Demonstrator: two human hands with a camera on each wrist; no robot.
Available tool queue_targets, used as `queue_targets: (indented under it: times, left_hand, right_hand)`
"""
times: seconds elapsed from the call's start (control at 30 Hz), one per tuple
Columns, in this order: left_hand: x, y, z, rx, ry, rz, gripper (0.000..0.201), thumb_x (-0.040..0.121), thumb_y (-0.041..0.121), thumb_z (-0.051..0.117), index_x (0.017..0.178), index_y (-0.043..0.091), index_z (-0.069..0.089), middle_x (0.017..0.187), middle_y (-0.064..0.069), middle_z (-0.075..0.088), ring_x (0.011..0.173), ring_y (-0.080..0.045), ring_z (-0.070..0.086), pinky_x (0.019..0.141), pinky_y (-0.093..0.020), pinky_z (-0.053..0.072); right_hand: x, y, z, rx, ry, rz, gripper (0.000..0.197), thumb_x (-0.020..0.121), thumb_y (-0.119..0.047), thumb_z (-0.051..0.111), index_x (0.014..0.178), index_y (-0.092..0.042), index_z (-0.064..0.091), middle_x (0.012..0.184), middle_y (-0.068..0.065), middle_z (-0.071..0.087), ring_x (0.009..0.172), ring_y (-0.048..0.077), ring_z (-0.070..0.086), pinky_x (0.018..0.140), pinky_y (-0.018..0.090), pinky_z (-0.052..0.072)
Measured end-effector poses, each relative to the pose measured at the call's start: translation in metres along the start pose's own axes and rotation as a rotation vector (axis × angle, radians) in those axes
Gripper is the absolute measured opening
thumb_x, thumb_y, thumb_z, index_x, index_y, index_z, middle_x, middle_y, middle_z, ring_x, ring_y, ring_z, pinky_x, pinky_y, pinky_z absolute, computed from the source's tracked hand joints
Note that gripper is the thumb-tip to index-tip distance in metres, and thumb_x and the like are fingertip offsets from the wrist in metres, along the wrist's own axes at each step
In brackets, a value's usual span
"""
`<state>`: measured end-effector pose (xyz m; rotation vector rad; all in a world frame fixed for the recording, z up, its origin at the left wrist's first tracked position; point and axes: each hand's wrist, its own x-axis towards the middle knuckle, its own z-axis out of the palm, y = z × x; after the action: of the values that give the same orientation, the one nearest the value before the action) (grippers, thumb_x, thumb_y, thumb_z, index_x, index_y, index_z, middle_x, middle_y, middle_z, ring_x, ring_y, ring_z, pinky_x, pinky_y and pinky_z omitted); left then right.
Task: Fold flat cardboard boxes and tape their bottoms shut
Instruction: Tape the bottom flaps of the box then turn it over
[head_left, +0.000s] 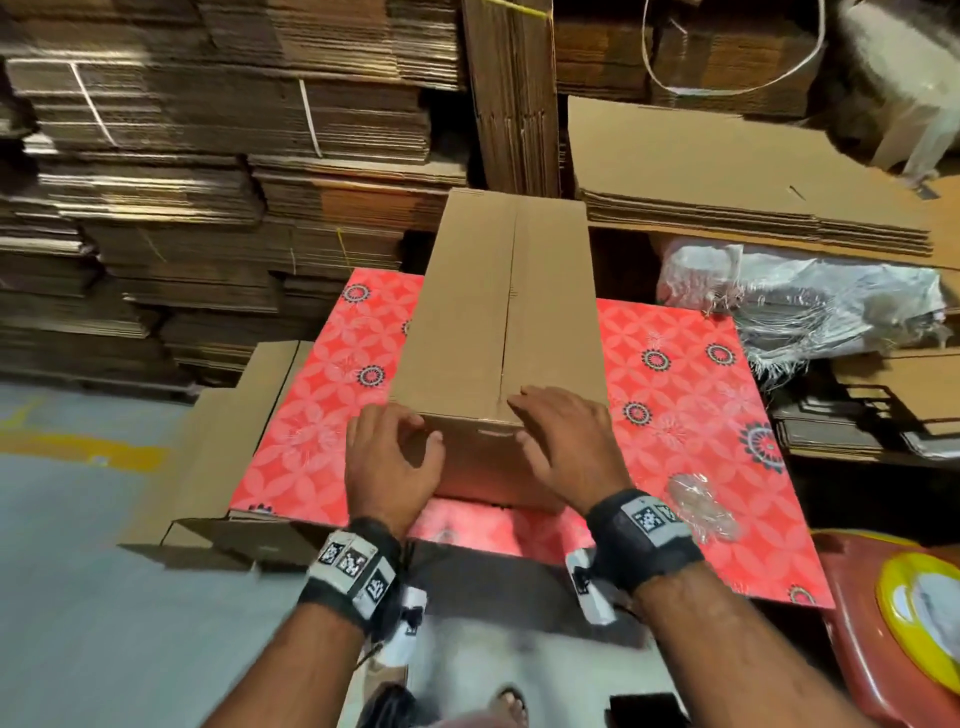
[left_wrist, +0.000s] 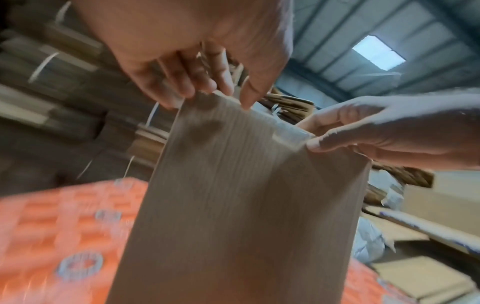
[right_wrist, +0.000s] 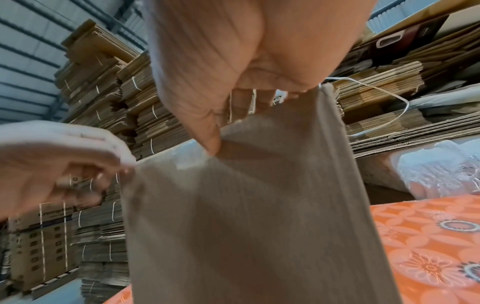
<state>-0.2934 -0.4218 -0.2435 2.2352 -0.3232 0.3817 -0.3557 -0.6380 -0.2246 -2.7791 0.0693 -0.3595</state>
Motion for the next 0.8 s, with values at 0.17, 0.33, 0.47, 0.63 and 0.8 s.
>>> queue_targets:
  times: [0.17, 0.33, 0.47, 0.63, 0.8]
  left_hand:
    - [0.026, -0.011, 0.003, 0.15, -0.172, 0.318, 0.044, 0.074, 0.037, 0.069, 0.115, 0.024, 0.065, 0.138, -0.002, 0.052, 0.134, -0.027, 0.043, 0.109, -0.051, 0.032]
    - [0.042, -0.027, 0.014, -0.024, -0.31, 0.349, 0.037, 0.079, 0.037, 0.066, 0.112, 0.021, 0.067, 0.133, -0.001, 0.053, 0.128, -0.027, 0.047, 0.103, -0.052, 0.041]
    - [0.049, -0.027, 0.021, -0.022, -0.275, 0.374, 0.034, 0.078, 0.041, 0.069, 0.104, 0.02, 0.066, 0.126, -0.002, 0.053, 0.121, -0.026, 0.047, 0.099, -0.046, 0.042]
    - [0.064, -0.032, 0.02, 0.072, -0.302, 0.424, 0.037, 0.079, 0.053, 0.065, 0.098, 0.022, 0.066, 0.116, 0.0, 0.052, 0.114, -0.026, 0.046, 0.088, -0.045, 0.047]
    - [0.071, -0.033, 0.021, 0.159, -0.297, 0.45, 0.042, 0.08, 0.062, 0.06, 0.095, 0.024, 0.063, 0.112, 0.0, 0.052, 0.11, -0.024, 0.044, 0.083, -0.041, 0.044]
  right_hand:
    - [0.002, 0.0, 0.009, 0.065, 0.003, 0.035, 0.048, 0.089, -0.027, 0.065, 0.137, -0.031, 0.06, 0.142, -0.006, 0.06, 0.134, 0.021, 0.049, 0.104, 0.04, 0.028]
    - [0.002, 0.004, 0.008, 0.056, -0.061, 0.038, 0.067, 0.077, -0.009, 0.071, 0.139, -0.031, 0.058, 0.145, -0.007, 0.057, 0.137, 0.02, 0.047, 0.105, 0.038, 0.027]
    - [0.007, 0.006, 0.007, 0.124, -0.068, 0.061, 0.058, 0.081, -0.018, 0.062, 0.138, -0.029, 0.062, 0.143, -0.005, 0.06, 0.136, 0.023, 0.05, 0.106, 0.043, 0.032]
    - [0.015, 0.004, 0.009, 0.162, -0.084, 0.102, 0.055, 0.083, -0.025, 0.055, 0.137, -0.032, 0.064, 0.142, -0.008, 0.062, 0.135, 0.022, 0.051, 0.11, 0.051, 0.038]
    - [0.021, 0.007, 0.014, 0.174, -0.094, 0.129, 0.054, 0.084, -0.026, 0.055, 0.136, -0.036, 0.063, 0.141, -0.012, 0.062, 0.134, 0.02, 0.052, 0.11, 0.053, 0.041]
